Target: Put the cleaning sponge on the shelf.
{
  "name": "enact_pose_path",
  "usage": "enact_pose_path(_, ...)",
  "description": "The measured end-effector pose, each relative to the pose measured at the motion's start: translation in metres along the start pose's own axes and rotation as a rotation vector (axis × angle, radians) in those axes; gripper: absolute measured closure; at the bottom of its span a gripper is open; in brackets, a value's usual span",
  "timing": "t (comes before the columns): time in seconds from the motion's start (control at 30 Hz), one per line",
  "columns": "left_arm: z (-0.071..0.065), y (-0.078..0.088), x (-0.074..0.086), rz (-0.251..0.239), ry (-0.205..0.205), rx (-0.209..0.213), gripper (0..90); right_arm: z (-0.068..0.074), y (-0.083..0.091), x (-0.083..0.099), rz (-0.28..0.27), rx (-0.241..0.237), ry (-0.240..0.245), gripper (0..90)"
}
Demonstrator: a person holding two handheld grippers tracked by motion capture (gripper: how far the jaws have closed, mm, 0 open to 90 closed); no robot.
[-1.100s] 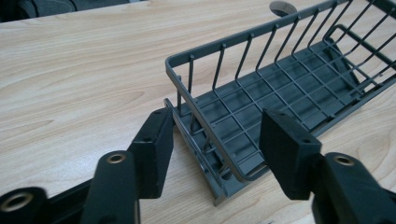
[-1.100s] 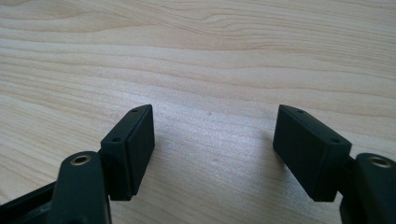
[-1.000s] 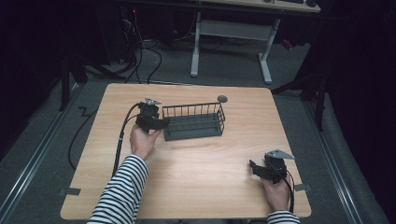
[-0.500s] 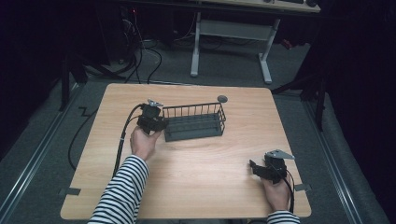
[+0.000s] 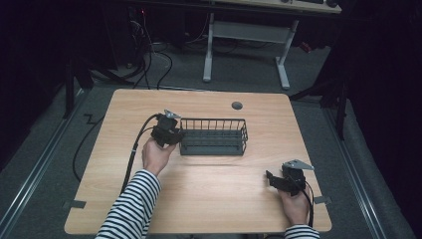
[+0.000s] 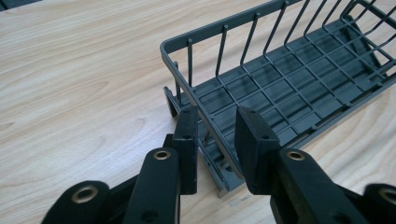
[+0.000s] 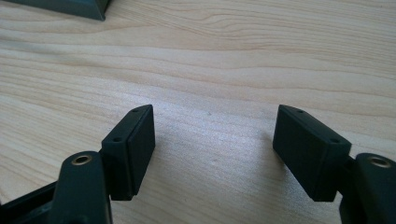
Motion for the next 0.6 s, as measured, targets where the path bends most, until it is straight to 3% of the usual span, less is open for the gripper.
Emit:
enact_pose_path(0.33,-0.012,0.007,0.009,0.003,-0.003,0.024,71.4,0.0,0.0,0.0,0.0,0.0,0.002,29.6)
enact_pose_path(0.6,-0.014,0.01,0.012,0.008,-0.001,0.04,71.8,0.0,0.0,0.0,-0.002,0.001,0.003,29.6)
Point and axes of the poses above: each handheld gripper's, and its own axes: y roughly backward along the jaws, x roughly out of its underside, z roughly to its left, the point moved 4 cm from there along -y, roughly forward along the jaws, and after that the axes turned 13 degrees about x, right-handed, at the moved point
